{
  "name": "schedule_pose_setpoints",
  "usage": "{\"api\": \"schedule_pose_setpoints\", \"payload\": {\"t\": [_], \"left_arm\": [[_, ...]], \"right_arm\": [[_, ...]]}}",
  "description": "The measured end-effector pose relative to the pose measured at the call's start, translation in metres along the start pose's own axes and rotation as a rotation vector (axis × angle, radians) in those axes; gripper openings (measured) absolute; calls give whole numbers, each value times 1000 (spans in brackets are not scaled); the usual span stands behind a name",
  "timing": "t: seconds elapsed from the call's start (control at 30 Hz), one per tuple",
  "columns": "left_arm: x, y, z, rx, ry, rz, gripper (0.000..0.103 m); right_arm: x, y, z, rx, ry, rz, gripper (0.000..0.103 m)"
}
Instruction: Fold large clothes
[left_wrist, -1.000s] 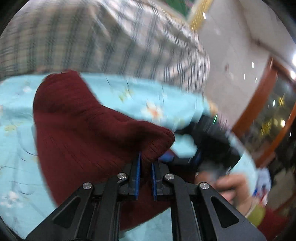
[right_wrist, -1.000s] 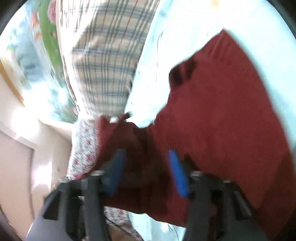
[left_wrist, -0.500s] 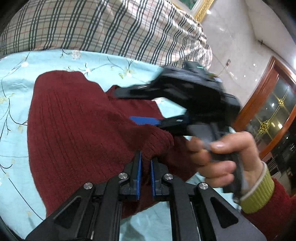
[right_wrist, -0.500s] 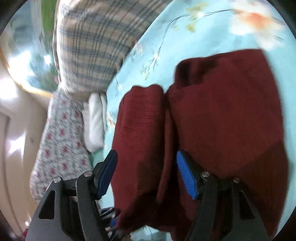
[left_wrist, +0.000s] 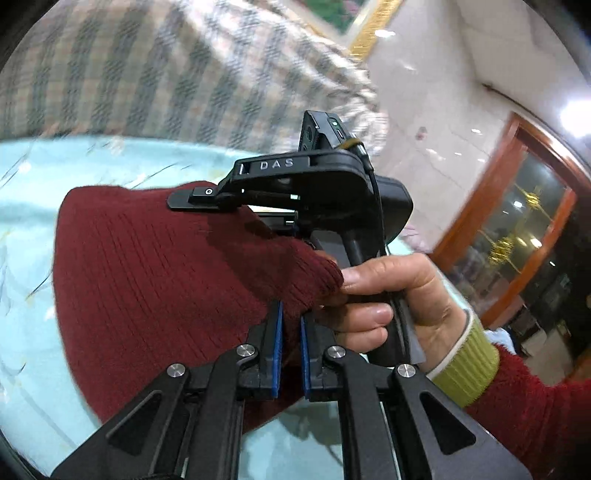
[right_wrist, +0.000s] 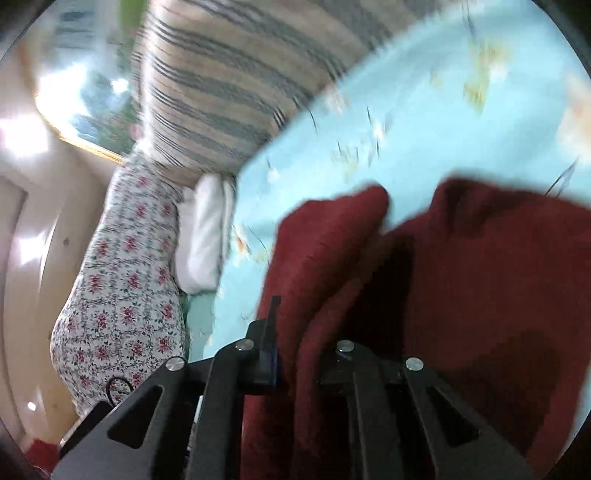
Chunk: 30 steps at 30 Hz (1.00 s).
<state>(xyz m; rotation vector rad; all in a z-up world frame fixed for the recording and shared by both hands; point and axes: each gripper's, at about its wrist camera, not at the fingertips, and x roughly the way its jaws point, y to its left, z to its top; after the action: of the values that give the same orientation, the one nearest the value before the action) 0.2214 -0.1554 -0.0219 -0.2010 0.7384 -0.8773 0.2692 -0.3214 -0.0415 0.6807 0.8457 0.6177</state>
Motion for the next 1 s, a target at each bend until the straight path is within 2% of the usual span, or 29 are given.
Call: {"api": "schedule_pose_setpoints", "payload": {"t": [0.07,0.13,0.3,0.37,0.43,0.53,0.6,0.7,0.73,0.77,0.8,0.87,0.93,1.0], "left_arm": [[12,-16,2,16,12,-55,7],[28,-23,-1,12,44,-89,7],[93,-17,-30,-43,209,-133,7],[104,-19,-39,-18,240,-106,7],[105,-23,-42,-3,246,-93,7],[96,-27,-36,19,214,-101,7],[100,-24,-37,19,234,-87,8],[104,-23,-47,23,283,-71,10],[102,-24,-47,27,287,-71,12],[96,-26,-48,31,292,-79,19],[89,-27,-48,29,296,-91,32],[70,-27,-48,14,288,-106,45],[39,-23,-46,-2,250,-97,51],[16,-15,-41,-22,211,-64,78]], "right_arm": [[-36,4,-1,-54,-60,-34,13],[-55,-1,-3,-74,-88,-97,13],[-66,-58,-18,-2,-65,-291,13],[-63,-74,-25,17,-56,-312,13],[-66,-78,-28,14,-78,-285,12],[-74,-62,-27,-39,-125,-298,12],[-76,-55,-26,-68,-149,-314,12],[-62,-64,-30,-71,-99,-392,13],[-62,-68,-33,-62,-98,-390,13],[-63,-70,-35,-52,-108,-379,13],[-67,-70,-38,-41,-120,-373,14],[-74,-69,-41,-20,-134,-378,21],[-81,-68,-43,-17,-140,-388,24],[-86,-63,-46,-23,-145,-407,31]]}}
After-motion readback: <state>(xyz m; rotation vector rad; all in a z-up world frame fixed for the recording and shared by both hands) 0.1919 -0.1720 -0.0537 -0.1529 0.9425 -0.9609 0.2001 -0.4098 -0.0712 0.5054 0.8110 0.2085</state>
